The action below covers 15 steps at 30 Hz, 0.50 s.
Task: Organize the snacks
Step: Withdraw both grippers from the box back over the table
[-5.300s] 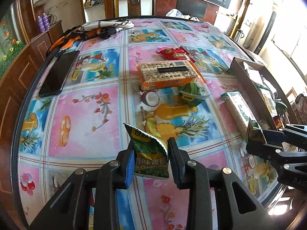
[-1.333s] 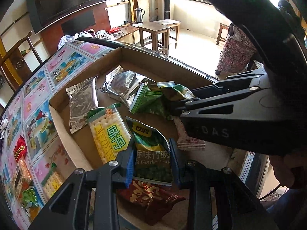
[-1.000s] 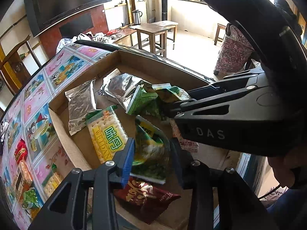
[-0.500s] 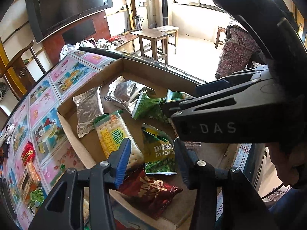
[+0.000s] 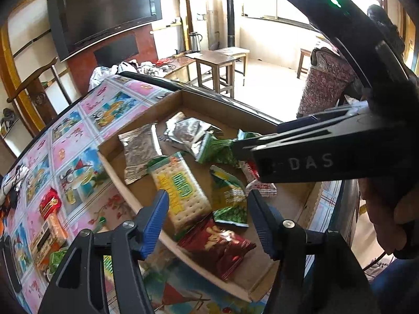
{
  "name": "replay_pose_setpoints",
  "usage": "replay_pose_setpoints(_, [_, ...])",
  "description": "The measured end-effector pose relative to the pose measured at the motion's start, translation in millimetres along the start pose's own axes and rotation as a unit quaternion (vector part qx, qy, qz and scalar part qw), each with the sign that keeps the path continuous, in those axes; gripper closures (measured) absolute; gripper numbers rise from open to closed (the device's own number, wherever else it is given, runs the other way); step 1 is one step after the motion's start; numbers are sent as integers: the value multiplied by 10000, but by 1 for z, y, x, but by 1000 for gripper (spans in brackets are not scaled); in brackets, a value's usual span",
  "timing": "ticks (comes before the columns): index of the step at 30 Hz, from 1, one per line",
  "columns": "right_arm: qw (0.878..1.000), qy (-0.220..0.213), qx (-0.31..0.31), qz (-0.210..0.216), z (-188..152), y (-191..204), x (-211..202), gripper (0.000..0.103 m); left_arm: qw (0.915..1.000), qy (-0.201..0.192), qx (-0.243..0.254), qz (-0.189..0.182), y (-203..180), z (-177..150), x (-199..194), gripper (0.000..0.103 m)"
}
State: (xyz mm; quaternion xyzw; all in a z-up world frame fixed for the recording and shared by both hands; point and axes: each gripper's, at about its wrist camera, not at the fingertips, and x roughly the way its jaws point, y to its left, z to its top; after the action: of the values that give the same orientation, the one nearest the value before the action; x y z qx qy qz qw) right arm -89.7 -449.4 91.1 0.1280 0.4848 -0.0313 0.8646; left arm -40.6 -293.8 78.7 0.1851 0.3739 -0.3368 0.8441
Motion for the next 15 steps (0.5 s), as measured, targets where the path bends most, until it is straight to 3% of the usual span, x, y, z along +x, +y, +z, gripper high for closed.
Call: replay_pose_setpoints(15, [9995, 52, -217, 201, -11, 48, -5, 33, 9940, -77, -1015, 396, 68, -38, -41, 38])
